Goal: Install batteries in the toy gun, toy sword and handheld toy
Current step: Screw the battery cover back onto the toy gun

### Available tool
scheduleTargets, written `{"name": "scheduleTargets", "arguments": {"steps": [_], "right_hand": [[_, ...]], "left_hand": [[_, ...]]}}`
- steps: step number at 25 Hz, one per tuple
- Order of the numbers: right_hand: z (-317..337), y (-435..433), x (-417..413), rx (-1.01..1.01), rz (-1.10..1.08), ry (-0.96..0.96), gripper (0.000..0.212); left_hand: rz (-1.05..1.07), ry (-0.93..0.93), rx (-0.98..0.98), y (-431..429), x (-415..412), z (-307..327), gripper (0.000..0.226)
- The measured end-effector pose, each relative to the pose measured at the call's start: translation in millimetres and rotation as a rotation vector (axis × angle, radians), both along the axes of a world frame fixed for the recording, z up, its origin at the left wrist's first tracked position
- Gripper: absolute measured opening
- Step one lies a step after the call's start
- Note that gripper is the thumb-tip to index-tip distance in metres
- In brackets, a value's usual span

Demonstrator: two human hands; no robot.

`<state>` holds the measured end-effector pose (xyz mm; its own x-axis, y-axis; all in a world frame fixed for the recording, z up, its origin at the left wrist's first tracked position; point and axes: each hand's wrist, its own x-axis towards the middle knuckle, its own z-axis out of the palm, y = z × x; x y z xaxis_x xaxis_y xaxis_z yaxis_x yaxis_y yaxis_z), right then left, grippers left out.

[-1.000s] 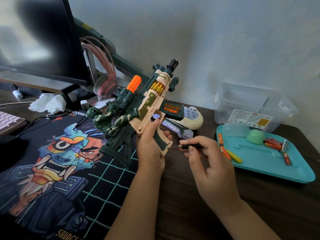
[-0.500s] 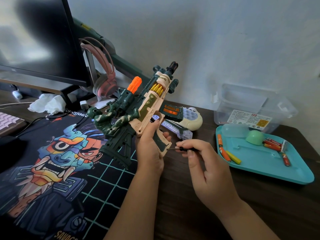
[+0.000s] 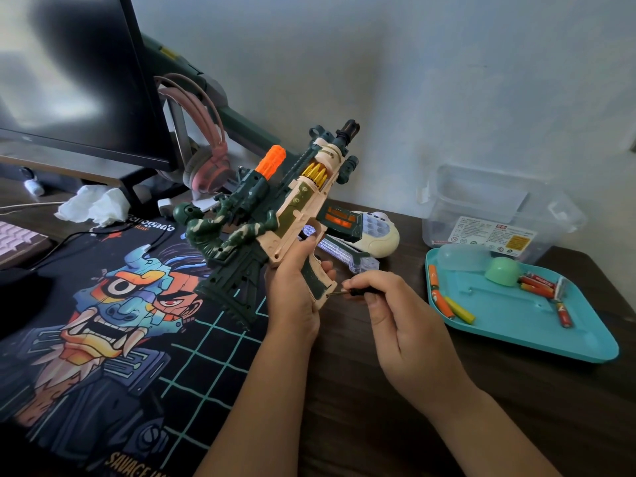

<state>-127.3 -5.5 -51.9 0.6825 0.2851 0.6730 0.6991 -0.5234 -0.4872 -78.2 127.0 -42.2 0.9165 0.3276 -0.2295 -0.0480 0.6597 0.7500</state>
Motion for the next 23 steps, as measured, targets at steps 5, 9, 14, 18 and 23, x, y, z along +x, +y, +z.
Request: {"name": "scheduleTargets", "arguments": {"steps": [5, 9, 14, 18, 23], "right_hand": [[-3, 1, 0, -0.002, -0.046, -0.005, 0.024], [-10, 3, 1, 0.013, -0.055, -0.029, 0.024], [-18, 3, 10, 0.090, -0.086, -0.080, 0.020], [-18, 6, 8, 0.151, -0.088, -0.098, 0.021], [-22, 18, 0, 0.191, -0.020, 0.004, 0.023]], "left_hand": [[-0.021, 0.012, 0.014, 0, 2, -4, 0.014], [-0.024, 0.058, 0.012, -2, 2, -5, 0.017], [0.027, 0.013, 0.033, -3, 3, -4, 0.013], [0.059, -0.002, 0.043, 0, 2, -2, 0.007], [0.072, -0.003, 0.102, -1, 3, -7, 0.013]]}}
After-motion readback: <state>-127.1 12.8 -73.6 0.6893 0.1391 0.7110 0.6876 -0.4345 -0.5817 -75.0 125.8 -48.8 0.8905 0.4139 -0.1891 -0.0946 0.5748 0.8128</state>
